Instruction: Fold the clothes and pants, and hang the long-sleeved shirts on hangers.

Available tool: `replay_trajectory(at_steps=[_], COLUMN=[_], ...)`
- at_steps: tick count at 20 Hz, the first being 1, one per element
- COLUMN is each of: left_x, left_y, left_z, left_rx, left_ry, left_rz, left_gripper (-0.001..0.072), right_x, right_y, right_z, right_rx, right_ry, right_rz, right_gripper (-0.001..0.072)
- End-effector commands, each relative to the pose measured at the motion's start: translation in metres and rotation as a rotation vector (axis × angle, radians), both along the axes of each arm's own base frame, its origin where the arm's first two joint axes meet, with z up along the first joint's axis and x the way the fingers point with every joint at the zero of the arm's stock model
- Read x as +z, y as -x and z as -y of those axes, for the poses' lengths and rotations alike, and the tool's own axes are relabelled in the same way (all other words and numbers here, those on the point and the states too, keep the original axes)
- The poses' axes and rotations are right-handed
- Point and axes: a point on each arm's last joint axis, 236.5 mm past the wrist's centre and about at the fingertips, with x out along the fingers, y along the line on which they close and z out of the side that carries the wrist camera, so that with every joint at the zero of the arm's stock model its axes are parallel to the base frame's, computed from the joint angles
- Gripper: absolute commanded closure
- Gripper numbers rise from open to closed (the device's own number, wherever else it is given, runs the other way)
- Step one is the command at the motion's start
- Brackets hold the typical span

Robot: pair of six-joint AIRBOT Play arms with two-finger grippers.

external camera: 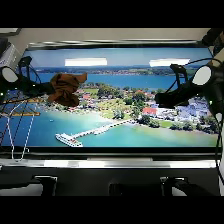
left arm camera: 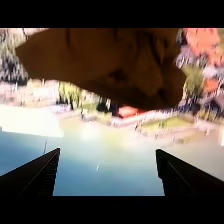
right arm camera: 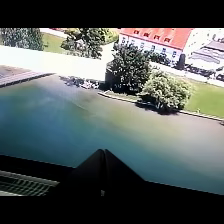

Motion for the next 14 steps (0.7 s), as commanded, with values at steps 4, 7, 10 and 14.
replay_trajectory(at_steps=[4, 7, 10, 14], left_x=[-0.062, -0.123, -0.132, -0.072], left_y=[-0.116, -0.116, -0.105, -0.078], left_z=[0.005, 0.02, 0.034, 0.075], left_rx=[0.233, 0.253, 0.217, 0.012], left_ry=[0.191, 0.257, 0.287, 0.309], left_rz=[0.273, 0.128, 0.025, -0.078], left_gripper=[-0.0013, -0.0013, 0.0676, 0.0688], right_x=[0.001, 0.001, 0.003, 0.003], right_y=[-0.002, -0.003, -0.01, -0.01], right_z=[0.0, 0.0, 0.0, 0.0], right_rx=[-0.005, -0.026, -0.033, -0.037], right_ry=[0.002, -0.003, -0.006, -0.009], right_rz=[0.006, 0.006, 0.036, 0.038], right_gripper=[0.0676, 0.0676, 0.0677, 0.0605])
